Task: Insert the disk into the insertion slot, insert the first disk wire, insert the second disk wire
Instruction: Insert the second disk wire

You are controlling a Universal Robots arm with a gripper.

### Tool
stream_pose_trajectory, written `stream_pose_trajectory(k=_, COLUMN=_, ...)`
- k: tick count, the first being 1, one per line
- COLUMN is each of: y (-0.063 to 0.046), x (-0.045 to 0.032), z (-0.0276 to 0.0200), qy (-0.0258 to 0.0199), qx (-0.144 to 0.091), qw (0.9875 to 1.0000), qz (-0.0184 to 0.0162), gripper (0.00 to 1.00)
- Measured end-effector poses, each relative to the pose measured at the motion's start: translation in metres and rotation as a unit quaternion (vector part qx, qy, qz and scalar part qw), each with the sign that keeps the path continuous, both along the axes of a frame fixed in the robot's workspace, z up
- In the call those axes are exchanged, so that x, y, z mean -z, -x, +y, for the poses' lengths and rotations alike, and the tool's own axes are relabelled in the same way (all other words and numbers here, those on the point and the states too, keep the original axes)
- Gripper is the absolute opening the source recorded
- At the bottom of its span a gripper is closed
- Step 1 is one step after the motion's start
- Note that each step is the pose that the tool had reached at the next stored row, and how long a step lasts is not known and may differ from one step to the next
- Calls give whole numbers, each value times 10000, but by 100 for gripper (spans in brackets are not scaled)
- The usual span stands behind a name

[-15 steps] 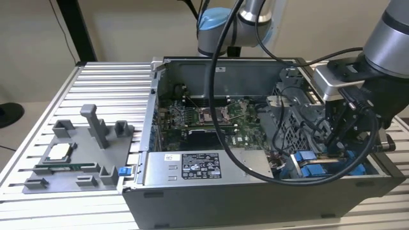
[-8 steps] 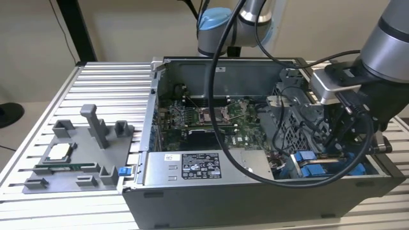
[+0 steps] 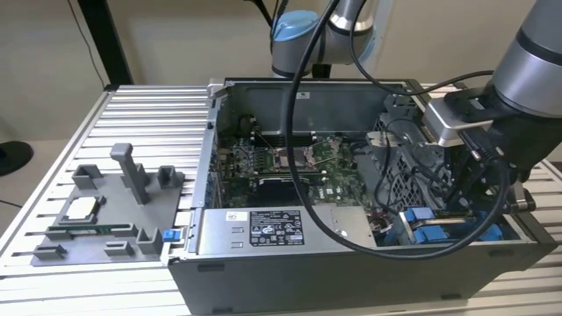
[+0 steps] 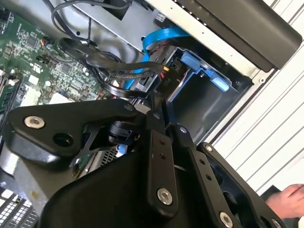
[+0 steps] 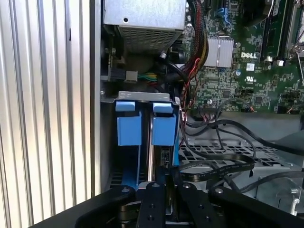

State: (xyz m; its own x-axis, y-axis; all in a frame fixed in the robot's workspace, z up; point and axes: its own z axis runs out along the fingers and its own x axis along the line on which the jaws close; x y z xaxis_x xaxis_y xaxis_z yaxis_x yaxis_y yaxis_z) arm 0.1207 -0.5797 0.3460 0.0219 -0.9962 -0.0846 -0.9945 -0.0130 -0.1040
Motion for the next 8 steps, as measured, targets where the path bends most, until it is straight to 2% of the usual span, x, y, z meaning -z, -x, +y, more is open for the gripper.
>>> stream_pose_trajectory(k=8, y=2, x=31, z=10, qy=-12, qx=0, qw=10000, qz=-22, gripper=0)
